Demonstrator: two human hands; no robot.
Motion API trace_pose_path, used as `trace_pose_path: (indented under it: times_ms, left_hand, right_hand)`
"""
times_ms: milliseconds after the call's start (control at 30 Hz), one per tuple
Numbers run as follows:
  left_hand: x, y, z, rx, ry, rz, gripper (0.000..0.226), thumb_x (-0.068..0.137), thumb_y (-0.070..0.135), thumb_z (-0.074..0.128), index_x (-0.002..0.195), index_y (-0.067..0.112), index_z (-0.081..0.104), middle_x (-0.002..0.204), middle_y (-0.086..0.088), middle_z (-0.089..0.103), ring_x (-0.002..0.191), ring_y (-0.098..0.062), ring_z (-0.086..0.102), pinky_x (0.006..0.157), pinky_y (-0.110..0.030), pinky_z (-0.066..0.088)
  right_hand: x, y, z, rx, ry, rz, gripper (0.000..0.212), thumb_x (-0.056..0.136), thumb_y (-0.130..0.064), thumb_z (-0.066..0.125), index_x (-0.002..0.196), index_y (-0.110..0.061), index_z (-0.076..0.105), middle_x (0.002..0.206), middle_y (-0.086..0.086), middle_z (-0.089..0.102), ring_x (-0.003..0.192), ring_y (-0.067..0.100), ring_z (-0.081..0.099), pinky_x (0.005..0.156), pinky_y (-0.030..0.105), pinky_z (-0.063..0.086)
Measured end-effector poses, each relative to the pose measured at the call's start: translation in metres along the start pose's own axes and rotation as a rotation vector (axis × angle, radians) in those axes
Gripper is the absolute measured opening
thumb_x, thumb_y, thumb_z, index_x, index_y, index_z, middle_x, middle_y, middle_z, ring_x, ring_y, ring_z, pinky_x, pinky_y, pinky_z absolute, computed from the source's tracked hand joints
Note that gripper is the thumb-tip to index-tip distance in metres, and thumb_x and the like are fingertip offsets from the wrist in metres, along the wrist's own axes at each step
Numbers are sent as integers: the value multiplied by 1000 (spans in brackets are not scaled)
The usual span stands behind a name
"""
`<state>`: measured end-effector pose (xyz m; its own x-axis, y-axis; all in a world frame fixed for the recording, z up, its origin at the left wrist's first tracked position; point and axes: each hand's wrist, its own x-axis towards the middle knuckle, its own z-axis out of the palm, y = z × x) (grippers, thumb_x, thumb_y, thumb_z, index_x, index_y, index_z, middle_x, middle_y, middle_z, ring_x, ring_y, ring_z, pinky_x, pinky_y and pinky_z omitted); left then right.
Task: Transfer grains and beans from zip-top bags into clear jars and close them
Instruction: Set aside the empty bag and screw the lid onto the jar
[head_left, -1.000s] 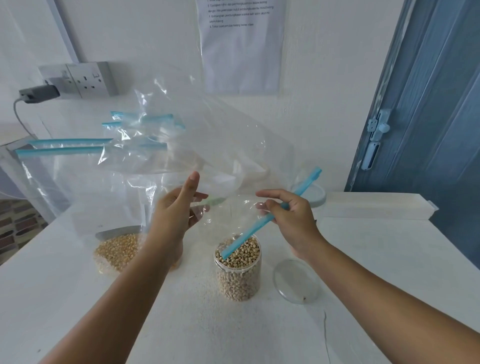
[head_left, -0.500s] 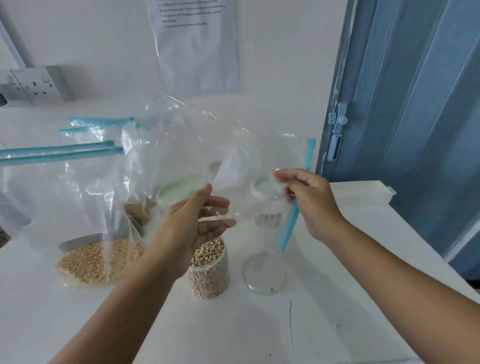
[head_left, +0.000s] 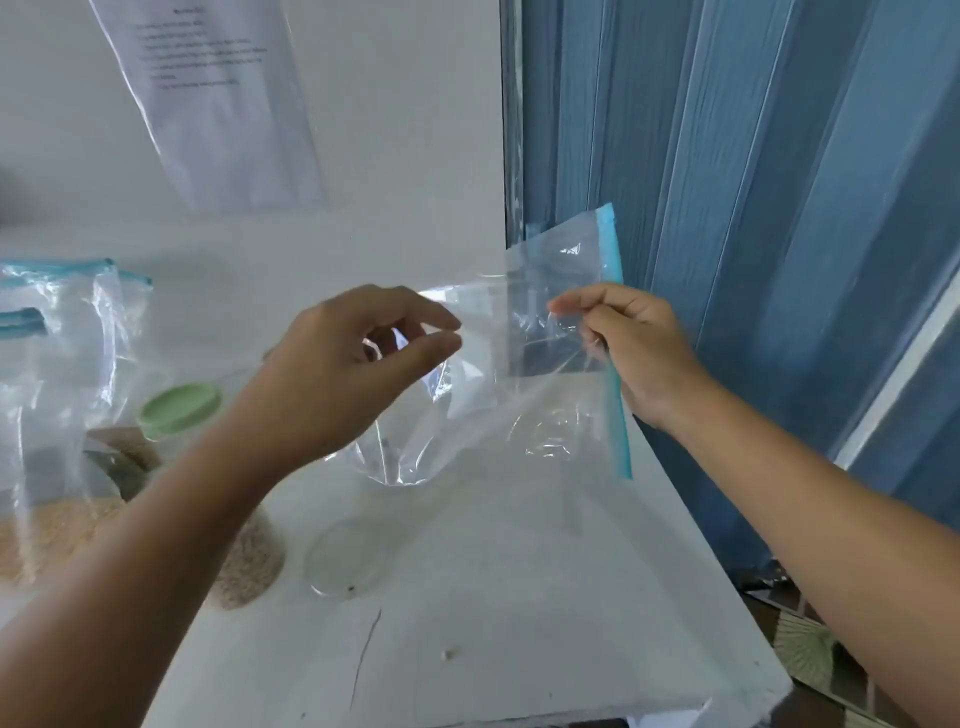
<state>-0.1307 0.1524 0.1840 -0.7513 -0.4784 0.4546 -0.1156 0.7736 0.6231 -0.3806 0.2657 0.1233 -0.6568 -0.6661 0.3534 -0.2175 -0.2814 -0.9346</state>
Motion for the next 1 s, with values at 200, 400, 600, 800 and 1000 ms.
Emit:
trace_pose_path:
  times_ms: [200,400,600,800,1000]
  left_hand:
    - [92,24,50,58,-109,83,16,93,51,74,106,43,81,128,29,53,145,-6,37,122,-41,31]
    - [135,9,98,-342,-396,-109,16,97,24,73,103,14,83,114,-1,78,109,-8,68,104,-28,46]
    - [137,-25,126,-626,-426,-273,16,89,21,79,100,11,81,105,-16,72,95,-26,59,97,-41,51]
    - [121,-67,152,-790,-279,-491,19,96,2,71,113,9,79,98,-8,68,72,-12,61,79,-27,55]
    - [123,-102,159,-995,-32,-736,13,98,2,71,106,6,80,97,-10,69,80,-19,62,77,-29,62]
  right_hand:
    - [13,-22,-45,-138,-96,-20,49,87,13,43,70,-19,76,65,-5,66,59,11,37,58,13,38]
    - [18,-20,-77,-372,-269,51,48,86,11,46,64,-20,75,66,-3,66,62,8,44,68,22,38]
    - [24,-7,-95,-641,-337,58,43,95,0,56,78,-29,82,102,15,71,90,28,65,86,43,51]
    - [17,15,-95,-938,-323,52,35,103,-25,63,96,-58,76,151,-10,42,138,8,41,110,18,31]
    - [22,32,-78,-1047,-60,-155,42,102,-23,64,101,-65,68,159,-6,36,148,24,24,124,49,23]
